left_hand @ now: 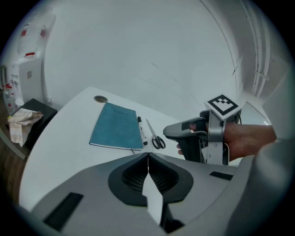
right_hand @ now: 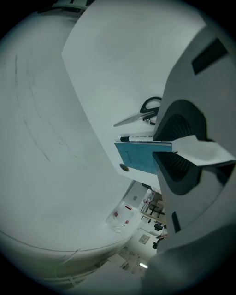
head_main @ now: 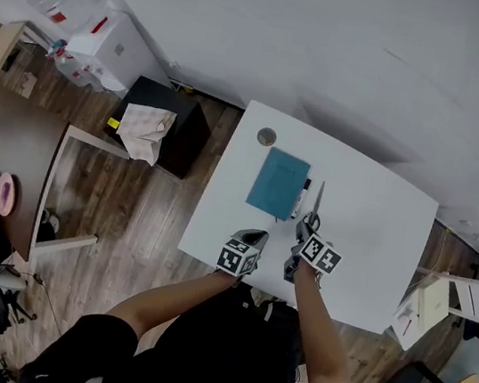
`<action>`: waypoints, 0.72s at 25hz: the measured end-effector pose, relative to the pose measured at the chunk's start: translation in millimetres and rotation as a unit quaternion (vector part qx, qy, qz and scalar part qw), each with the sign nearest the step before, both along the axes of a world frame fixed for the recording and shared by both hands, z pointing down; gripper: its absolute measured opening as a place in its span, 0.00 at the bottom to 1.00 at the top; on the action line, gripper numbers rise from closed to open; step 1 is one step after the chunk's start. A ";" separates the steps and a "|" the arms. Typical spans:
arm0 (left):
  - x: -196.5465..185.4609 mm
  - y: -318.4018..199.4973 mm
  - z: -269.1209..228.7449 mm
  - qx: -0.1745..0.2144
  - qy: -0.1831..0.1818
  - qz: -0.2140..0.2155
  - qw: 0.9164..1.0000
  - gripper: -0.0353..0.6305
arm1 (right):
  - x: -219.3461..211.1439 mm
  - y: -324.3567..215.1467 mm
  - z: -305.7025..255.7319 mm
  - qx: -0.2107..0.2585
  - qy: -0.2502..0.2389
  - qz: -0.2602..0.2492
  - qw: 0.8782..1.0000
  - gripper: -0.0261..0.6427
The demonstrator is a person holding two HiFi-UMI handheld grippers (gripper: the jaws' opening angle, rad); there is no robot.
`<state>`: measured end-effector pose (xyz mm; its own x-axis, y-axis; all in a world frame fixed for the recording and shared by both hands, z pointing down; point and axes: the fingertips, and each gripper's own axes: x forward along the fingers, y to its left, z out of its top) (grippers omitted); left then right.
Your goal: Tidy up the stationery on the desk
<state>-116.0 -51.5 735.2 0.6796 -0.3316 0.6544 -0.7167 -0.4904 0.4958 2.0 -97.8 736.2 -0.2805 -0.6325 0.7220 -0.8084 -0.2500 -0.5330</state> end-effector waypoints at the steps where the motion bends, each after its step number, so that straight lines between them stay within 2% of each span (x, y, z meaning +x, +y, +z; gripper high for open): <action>1: 0.3 4.0 -3.0 0.003 0.000 -0.004 1.000 0.07 | -0.2 10.1 -5.3 0.006 0.006 -0.009 1.000 0.16; 8: 12.3 35.6 -36.5 0.050 0.005 -0.038 0.998 0.07 | 1.1 82.8 -48.8 0.075 0.021 -0.039 0.996 0.16; 12: 27.0 87.4 -66.3 0.073 0.022 -0.050 0.996 0.07 | 2.3 141.2 -83.7 0.126 0.045 -0.087 0.987 0.16; 18: 49.8 178.4 -111.9 0.128 0.043 -0.062 0.989 0.07 | 15.1 240.4 -132.5 0.190 0.065 -0.112 0.973 0.16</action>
<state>-66.2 126.9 623.3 0.6729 -0.5629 0.4799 -0.7397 -0.5187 0.4288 17.1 142.7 603.8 -0.3634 -0.7948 0.4861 -0.8870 0.1356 -0.4414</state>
